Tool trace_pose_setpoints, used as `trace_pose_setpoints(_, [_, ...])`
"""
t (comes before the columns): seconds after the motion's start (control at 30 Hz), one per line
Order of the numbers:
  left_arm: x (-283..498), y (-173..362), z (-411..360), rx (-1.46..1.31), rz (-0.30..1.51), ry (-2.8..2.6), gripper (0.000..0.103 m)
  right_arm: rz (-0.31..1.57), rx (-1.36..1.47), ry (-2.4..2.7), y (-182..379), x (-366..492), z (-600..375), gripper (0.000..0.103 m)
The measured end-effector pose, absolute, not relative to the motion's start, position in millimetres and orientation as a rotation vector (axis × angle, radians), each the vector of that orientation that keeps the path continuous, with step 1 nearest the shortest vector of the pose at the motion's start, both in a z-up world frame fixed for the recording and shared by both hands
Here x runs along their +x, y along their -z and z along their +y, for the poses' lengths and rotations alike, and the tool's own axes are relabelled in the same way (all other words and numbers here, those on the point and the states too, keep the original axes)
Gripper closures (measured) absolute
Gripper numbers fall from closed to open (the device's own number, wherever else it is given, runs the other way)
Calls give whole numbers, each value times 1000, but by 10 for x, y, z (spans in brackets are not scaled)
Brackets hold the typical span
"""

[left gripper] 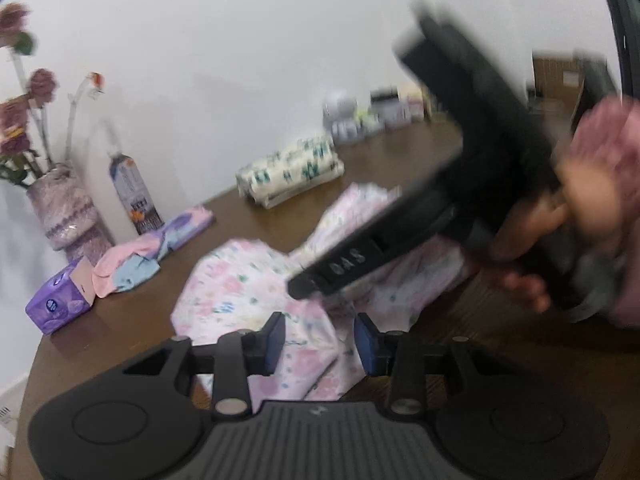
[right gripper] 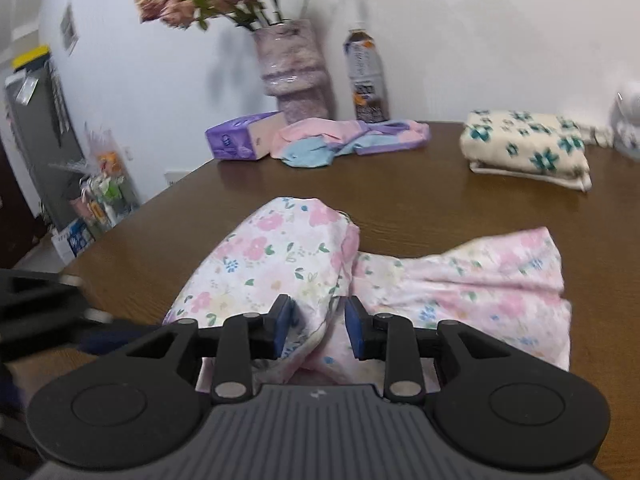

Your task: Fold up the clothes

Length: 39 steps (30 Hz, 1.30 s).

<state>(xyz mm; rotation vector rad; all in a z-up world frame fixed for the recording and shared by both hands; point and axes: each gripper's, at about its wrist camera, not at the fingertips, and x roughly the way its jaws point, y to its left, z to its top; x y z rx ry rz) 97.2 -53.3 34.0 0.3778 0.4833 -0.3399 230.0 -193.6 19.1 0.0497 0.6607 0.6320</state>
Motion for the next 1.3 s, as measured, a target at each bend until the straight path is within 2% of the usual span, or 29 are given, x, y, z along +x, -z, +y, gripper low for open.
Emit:
trace_pose_setpoints(0.07, [854, -471, -366, 313, 440, 331, 59, 647, 92, -640, -215, 2280, -2020, 74])
trace_pose_setpoints(0.23, [962, -641, -88, 222, 416, 240, 61, 541, 120, -656, -417, 2169, -2011, 74])
trace_pose_setpoints(0.53, [1412, -257, -53, 206, 586, 260, 59, 609, -17, -617, -246, 2060, -1826, 74])
trace_pose_setpoints(0.67, [1432, -277, 40, 162, 552, 238, 59, 550, 35, -657, -312, 1908, -1980, 74])
trace_pose_setpoints(0.73, [1378, -321, 66, 128, 528, 218, 55, 509, 26, -682, -379, 1821, -1979, 74])
trace_pose_setpoints(0.97, [1378, -234, 94, 35, 560, 192, 55, 600, -9, -662, -217, 1901, -1893, 74])
trace_pose_setpoints(1.07, [1269, -257, 179, -47, 523, 186, 36, 544, 13, -669, -297, 1817, -1979, 71])
trace_pose_setpoints(1.1, [1226, -262, 202, -67, 508, 186, 32, 533, 16, -668, -311, 1797, -2000, 67])
trace_pose_setpoints(1.3, [1083, -202, 262, -146, 478, 176, 32, 528, 9, -661, -294, 1735, -2014, 59])
